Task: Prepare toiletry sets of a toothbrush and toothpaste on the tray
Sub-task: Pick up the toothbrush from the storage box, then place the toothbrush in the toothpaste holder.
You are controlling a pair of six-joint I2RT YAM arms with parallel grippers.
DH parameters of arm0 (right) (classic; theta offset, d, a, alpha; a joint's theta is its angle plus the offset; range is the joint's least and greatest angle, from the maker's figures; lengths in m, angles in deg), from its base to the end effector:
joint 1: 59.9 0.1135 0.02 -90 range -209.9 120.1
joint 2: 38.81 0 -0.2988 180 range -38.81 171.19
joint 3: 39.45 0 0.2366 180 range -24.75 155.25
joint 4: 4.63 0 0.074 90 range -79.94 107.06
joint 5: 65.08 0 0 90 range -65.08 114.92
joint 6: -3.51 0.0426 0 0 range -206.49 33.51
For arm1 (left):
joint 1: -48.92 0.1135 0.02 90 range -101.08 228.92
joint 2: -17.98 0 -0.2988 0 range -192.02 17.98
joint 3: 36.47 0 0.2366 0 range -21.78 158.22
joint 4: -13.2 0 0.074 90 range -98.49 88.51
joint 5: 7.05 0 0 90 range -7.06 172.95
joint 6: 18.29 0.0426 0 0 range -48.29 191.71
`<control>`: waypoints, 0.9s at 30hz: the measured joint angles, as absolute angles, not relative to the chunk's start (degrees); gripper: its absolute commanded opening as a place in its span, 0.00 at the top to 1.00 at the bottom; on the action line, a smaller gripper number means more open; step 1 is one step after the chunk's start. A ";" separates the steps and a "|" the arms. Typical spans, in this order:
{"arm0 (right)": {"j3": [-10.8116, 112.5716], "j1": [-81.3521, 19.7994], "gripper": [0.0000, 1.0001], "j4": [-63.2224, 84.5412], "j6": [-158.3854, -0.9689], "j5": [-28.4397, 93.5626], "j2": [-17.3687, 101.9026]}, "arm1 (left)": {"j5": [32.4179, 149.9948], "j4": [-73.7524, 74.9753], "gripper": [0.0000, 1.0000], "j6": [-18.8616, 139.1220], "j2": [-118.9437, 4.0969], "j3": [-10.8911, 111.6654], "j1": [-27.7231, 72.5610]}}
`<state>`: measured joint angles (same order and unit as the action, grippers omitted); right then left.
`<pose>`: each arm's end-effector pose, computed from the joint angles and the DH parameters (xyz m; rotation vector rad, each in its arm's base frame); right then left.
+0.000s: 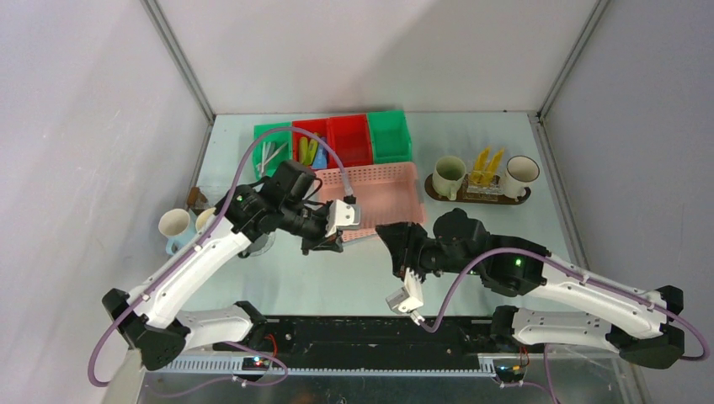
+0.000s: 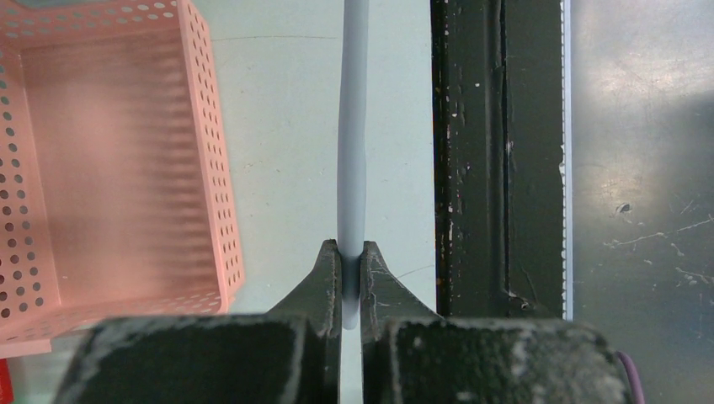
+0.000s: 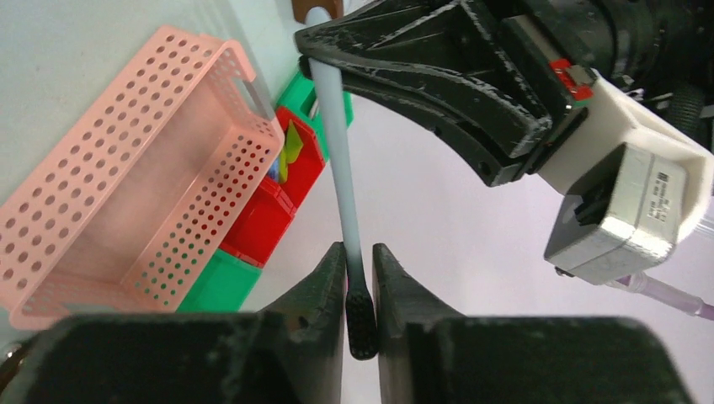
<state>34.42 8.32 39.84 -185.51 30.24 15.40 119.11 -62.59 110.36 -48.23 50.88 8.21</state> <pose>0.0608 0.1628 0.3866 -2.0040 0.1640 -0.2512 0.1222 -0.1383 0.3838 1.7422 1.7049 -0.8053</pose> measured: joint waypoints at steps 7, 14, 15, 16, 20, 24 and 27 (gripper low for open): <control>34.45 8.96 1.00 42.66 -187.50 28.10 15.40 | 118.85 -62.68 0.67 110.71 -48.25 50.88 8.21; 34.45 9.15 1.00 45.05 -187.00 25.43 15.36 | 117.75 -61.11 0.24 110.39 -47.77 50.86 8.21; 34.45 9.15 1.00 45.75 -186.41 24.67 15.34 | 117.58 -60.28 0.18 110.19 -47.40 50.71 8.21; 34.45 9.13 1.00 46.42 -185.86 23.99 15.27 | 117.12 -59.05 0.15 109.99 -46.70 50.33 8.21; 35.41 8.54 1.00 51.30 -181.19 21.22 15.29 | 113.14 -51.80 0.04 107.59 -40.54 45.74 8.21; 37.02 7.01 1.00 56.67 -174.61 19.05 15.31 | 108.99 -44.91 0.01 104.97 -34.62 41.00 8.21; 38.18 4.59 1.00 60.19 -167.72 17.52 15.34 | 103.85 -37.76 0.00 102.65 -29.33 36.24 8.21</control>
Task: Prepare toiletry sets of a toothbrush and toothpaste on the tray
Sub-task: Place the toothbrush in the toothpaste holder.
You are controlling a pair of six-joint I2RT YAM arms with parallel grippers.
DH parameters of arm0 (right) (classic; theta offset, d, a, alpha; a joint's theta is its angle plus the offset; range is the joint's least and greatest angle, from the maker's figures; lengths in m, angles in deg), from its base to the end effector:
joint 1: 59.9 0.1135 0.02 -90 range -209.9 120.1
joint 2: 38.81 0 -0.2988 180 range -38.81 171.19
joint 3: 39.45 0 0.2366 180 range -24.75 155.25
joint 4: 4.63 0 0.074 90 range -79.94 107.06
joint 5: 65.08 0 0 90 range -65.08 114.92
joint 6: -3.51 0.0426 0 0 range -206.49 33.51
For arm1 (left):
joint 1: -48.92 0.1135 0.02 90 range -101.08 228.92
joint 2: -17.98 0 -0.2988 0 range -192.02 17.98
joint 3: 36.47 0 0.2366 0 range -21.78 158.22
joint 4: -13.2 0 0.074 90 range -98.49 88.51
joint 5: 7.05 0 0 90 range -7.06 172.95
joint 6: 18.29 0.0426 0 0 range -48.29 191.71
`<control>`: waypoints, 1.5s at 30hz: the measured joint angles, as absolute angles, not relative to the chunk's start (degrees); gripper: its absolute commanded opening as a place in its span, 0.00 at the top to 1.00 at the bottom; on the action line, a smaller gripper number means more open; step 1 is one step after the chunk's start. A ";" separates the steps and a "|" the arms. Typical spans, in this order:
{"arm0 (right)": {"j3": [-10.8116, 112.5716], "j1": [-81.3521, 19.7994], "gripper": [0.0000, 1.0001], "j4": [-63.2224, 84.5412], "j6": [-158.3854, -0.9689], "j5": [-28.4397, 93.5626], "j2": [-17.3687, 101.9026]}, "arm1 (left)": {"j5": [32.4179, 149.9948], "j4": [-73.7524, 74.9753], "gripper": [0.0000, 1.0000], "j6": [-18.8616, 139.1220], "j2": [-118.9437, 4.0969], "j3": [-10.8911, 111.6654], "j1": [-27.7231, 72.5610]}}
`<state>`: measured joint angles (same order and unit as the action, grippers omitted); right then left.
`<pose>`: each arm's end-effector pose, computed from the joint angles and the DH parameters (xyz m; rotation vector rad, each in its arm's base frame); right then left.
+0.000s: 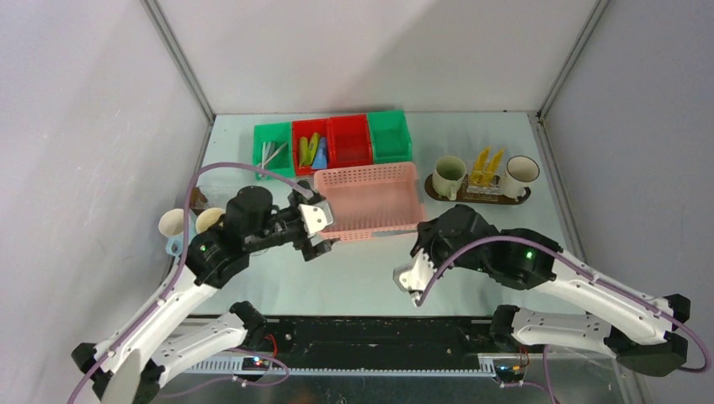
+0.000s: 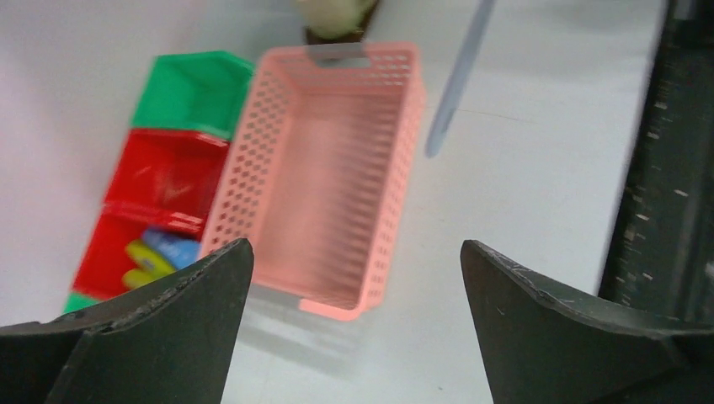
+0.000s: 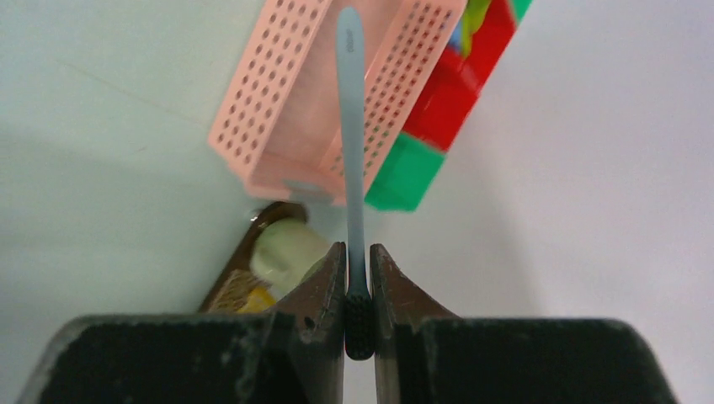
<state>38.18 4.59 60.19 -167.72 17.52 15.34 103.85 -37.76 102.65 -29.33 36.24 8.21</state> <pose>0.0692 0.1324 0.3732 -2.1801 0.7428 -0.2988 0.0915 -0.0988 0.3855 1.3617 1.4884 -0.4758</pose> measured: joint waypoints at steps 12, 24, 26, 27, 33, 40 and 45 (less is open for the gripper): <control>41.85 -20.62 1.00 71.43 -148.64 16.74 14.00 | 78.78 -14.53 0.00 96.75 -22.31 22.66 8.21; 43.63 -44.02 1.00 69.85 -143.88 15.75 16.19 | 64.81 -3.51 0.01 92.62 -22.05 16.02 13.37; 43.45 -46.19 1.00 68.08 -143.90 15.40 17.02 | 63.15 -2.49 0.01 92.68 -21.70 15.23 13.70; 43.43 -46.84 1.00 67.41 -143.90 15.23 17.39 | 62.39 -2.07 0.01 92.70 -21.52 14.90 13.70; 42.99 -50.58 1.00 63.12 -143.90 14.18 19.73 | 57.97 0.51 0.02 93.29 -19.88 12.98 13.83; 39.91 -56.40 1.00 59.93 -145.04 15.29 19.99 | 55.29 3.02 0.02 94.74 -18.20 11.28 13.87; 37.81 -60.15 1.00 58.20 -145.47 18.96 20.19 | 54.59 4.03 0.02 95.26 -17.90 10.82 13.87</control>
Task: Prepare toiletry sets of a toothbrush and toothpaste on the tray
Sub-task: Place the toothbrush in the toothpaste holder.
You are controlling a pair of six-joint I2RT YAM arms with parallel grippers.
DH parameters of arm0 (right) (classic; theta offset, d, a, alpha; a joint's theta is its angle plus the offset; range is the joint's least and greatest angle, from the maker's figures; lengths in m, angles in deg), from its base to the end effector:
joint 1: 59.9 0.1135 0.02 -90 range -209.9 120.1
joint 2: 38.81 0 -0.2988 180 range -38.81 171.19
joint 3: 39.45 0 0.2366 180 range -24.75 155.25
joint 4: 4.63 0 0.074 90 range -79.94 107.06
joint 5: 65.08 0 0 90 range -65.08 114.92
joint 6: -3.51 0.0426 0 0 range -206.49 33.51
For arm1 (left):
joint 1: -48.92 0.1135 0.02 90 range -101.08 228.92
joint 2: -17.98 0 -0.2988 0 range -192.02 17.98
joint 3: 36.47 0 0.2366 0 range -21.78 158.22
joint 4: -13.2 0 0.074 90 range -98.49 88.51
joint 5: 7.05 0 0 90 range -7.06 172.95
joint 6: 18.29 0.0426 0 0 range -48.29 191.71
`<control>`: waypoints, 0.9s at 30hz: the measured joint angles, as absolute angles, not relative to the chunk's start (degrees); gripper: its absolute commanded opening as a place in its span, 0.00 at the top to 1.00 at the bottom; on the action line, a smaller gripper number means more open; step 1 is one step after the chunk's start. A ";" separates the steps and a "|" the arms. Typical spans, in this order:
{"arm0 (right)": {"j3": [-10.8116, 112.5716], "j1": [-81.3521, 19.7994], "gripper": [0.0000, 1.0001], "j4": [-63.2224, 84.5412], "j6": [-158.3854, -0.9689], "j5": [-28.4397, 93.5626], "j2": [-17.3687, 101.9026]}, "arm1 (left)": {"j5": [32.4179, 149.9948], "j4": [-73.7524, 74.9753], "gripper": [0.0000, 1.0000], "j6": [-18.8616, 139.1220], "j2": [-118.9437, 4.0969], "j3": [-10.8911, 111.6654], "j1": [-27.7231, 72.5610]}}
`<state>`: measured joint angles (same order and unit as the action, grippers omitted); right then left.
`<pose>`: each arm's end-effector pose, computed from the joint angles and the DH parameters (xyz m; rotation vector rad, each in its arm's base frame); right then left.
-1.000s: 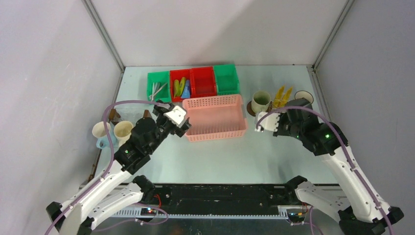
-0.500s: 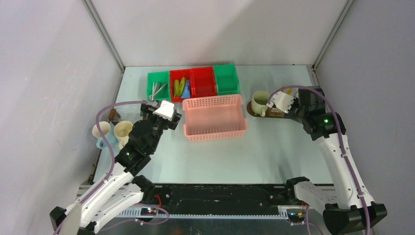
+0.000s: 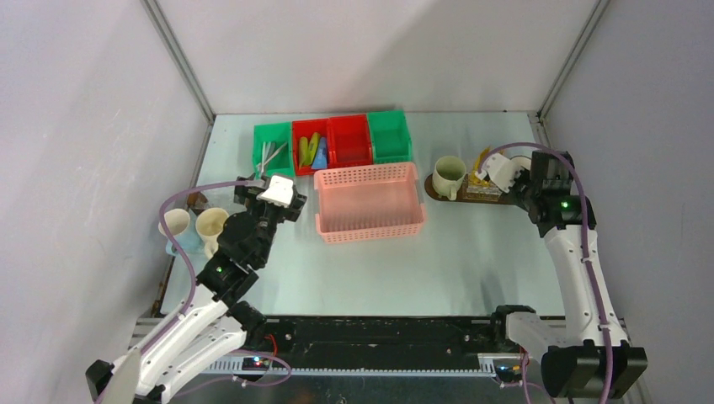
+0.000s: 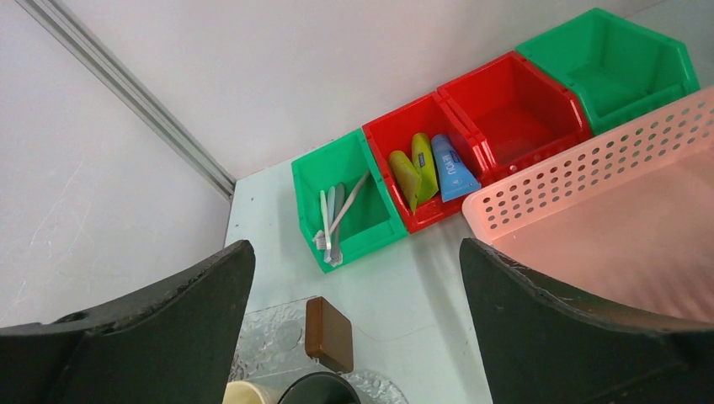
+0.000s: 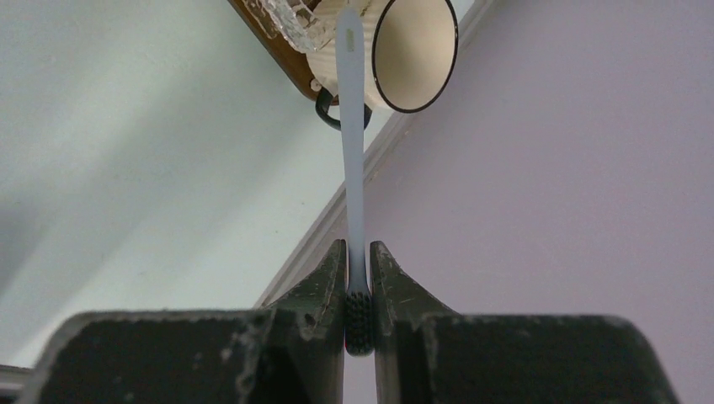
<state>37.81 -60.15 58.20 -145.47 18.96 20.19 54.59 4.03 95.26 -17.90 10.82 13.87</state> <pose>0.1737 -0.0052 0.3621 -1.1461 2.1449 -0.6130 0.1109 -0.0531 0.3398 0.3877 1.4908 0.2193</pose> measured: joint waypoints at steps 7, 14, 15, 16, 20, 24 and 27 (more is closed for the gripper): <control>36.43 -63.98 1.00 54.90 -145.47 25.17 21.19 | 54.59 4.66 0.02 96.22 -17.50 10.77 13.87; 35.36 -64.81 1.00 52.37 -145.84 28.84 23.36 | 54.59 5.29 0.02 97.32 -17.22 9.70 13.87; 35.19 -64.90 1.00 52.04 -146.04 29.08 23.64 | 54.59 5.29 0.02 97.40 -17.26 9.64 13.87; 34.95 -64.99 1.00 51.45 -146.30 29.26 24.08 | 54.59 5.32 0.02 97.58 -17.24 9.51 13.87; 33.96 -65.38 1.00 50.03 -146.83 29.74 25.59 | 54.56 5.47 0.02 97.84 -17.20 9.22 13.87; 33.44 -66.10 1.00 48.76 -146.96 30.16 26.68 | 54.56 5.73 0.02 98.32 -17.22 8.92 13.87; 33.44 -66.62 1.00 47.93 -146.96 30.83 27.01 | 54.54 5.91 0.02 98.67 -17.22 8.92 13.87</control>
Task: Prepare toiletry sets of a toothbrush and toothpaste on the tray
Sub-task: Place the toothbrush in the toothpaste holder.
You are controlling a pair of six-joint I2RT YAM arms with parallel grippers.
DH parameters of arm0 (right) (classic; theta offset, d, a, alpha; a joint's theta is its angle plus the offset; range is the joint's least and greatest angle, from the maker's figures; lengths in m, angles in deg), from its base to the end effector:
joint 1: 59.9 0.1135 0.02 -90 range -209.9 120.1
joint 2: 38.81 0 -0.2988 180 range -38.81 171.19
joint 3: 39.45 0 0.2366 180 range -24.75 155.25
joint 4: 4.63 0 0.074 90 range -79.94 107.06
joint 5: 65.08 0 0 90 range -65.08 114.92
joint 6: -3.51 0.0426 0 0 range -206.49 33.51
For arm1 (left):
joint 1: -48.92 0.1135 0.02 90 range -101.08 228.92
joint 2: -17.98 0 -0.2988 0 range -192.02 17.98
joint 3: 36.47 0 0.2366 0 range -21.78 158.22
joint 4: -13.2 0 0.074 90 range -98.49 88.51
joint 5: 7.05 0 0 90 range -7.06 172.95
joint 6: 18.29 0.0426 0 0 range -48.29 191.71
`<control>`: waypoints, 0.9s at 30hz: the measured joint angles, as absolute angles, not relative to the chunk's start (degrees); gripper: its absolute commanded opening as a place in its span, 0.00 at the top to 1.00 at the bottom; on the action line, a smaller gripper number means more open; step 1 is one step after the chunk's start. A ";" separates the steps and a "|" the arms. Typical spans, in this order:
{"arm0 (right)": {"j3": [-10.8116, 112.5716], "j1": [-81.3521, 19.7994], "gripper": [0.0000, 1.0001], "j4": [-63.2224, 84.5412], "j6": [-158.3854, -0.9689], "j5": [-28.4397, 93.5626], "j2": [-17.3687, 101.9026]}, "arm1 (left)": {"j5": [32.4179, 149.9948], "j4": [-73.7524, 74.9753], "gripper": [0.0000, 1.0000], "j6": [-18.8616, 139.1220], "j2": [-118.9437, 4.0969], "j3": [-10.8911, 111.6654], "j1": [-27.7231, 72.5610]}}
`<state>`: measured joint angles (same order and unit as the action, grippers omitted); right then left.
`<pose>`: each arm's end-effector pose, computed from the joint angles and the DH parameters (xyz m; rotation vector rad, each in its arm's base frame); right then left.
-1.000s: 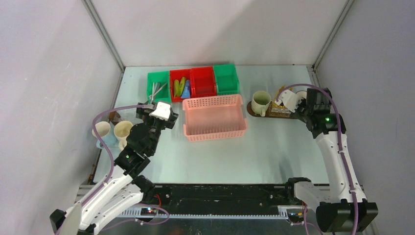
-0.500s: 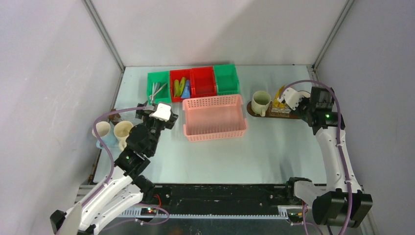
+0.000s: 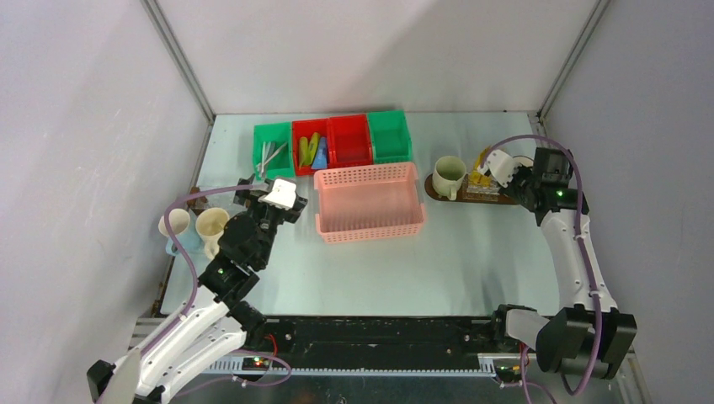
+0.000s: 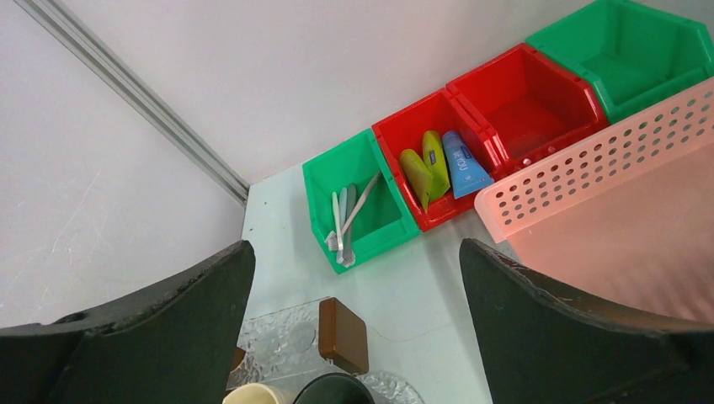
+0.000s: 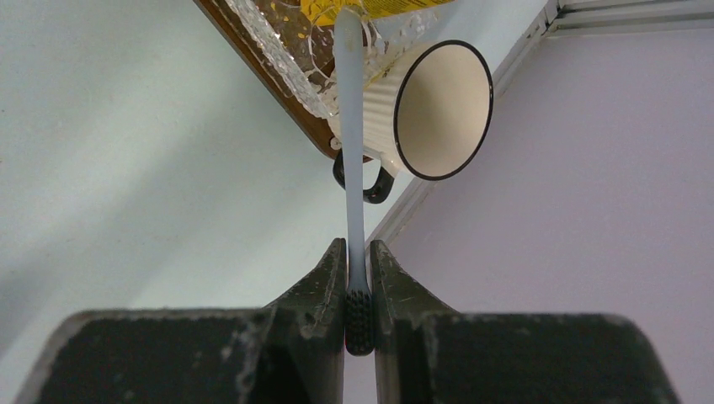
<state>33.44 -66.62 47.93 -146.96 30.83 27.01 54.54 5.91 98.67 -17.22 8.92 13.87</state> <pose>0.2130 -0.0207 0.3322 -1.1320 2.1214 -0.4410 0.1099 -0.0523 0.3332 0.4247 1.4720 0.2640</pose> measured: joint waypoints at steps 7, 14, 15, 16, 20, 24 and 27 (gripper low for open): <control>33.44 -67.63 1.00 47.28 -147.16 33.39 28.76 | 54.56 6.19 0.02 98.78 -17.20 8.92 13.87; 33.44 -68.59 1.00 47.17 -147.61 35.55 30.11 | 54.56 6.34 0.02 99.15 -17.20 8.89 13.87; 33.44 -68.72 1.00 47.12 -147.66 35.88 30.22 | 54.56 6.41 0.02 99.22 -17.20 8.89 13.87; 33.44 -68.81 1.00 47.04 -147.79 36.17 30.44 | 54.56 6.47 0.01 99.22 -17.20 8.89 13.87; 33.44 -69.16 0.99 46.36 -148.05 37.17 31.58 | 54.59 6.56 0.02 99.24 -17.20 8.89 13.87; 33.42 -69.42 0.97 45.68 -148.58 37.85 32.80 | 54.59 6.56 0.02 99.30 -17.17 8.89 13.87; 33.42 -69.60 0.95 45.20 -148.73 38.35 33.46 | 54.59 6.58 0.02 99.41 -17.11 8.89 13.87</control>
